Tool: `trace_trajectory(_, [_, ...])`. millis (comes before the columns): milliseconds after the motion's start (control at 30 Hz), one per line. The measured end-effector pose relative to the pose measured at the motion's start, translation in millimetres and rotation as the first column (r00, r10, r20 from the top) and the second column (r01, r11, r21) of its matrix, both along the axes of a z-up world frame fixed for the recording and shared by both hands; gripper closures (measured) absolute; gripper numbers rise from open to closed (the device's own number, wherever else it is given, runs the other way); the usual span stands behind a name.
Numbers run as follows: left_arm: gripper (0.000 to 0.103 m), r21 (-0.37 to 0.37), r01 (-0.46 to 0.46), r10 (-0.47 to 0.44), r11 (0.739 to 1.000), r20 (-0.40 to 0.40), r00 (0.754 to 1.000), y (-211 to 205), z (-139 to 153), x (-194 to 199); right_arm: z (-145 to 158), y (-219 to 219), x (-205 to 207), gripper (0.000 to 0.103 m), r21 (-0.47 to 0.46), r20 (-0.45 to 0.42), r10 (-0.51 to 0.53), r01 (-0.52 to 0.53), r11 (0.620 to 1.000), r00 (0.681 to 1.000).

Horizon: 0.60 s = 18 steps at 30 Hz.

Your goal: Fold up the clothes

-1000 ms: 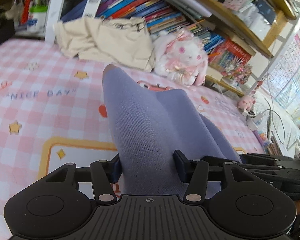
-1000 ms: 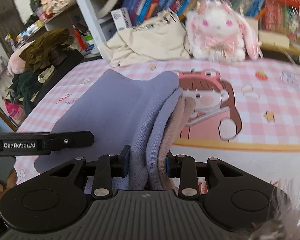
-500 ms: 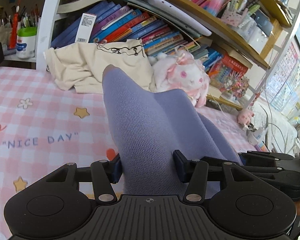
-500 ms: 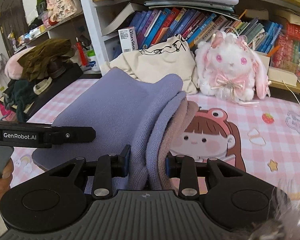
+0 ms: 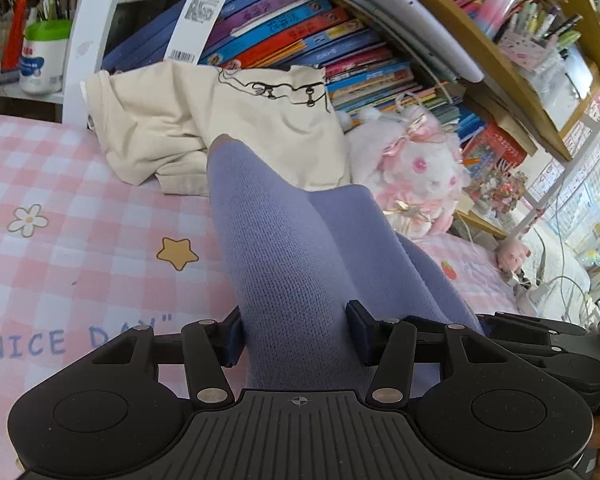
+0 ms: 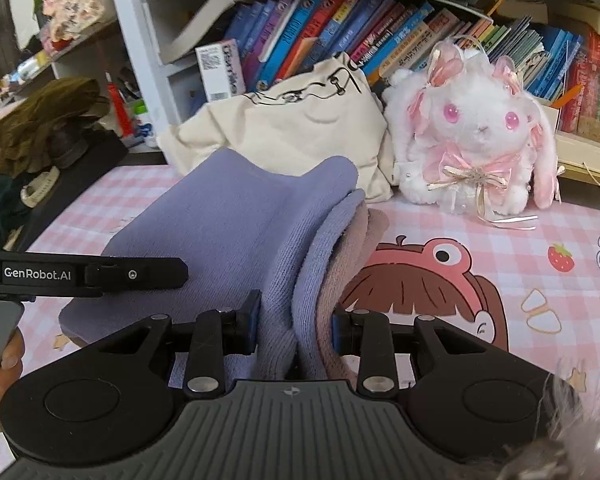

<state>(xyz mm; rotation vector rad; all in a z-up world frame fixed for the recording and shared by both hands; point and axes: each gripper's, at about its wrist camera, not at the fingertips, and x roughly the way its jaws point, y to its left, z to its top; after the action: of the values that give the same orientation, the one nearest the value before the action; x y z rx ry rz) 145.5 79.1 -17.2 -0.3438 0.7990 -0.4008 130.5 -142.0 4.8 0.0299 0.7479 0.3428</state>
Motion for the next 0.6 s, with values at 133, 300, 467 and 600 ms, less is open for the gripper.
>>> trace_trajectory(133, [0.053, -0.001, -0.002, 0.002, 1.000, -0.033, 0.999, -2, -12, 19, -9, -3, 21, 0.073, 0.011, -0.050, -0.033, 0.033, 0.999, 0.998])
trace_trajectory(300, [0.052, -0.019, -0.015, 0.013, 1.000, -0.073, 0.997, 1, -21, 39, -15, -10, 41, 0.073, 0.067, -0.097, -0.075, 0.082, 0.994, 0.992])
trace_trajectory(467, [0.048, -0.031, -0.034, 0.030, 0.999, -0.120, 0.992, 2, -30, 50, -24, -14, 56, 0.069, 0.087, -0.150, -0.095, 0.109, 0.990, 0.984])
trace_trajectory(600, [0.041, -0.018, -0.041, 0.039, 0.999, -0.114, 0.993, 1, -32, 49, -29, -18, 59, 0.062, 0.105, -0.178, -0.111, 0.131, 0.986, 0.978])
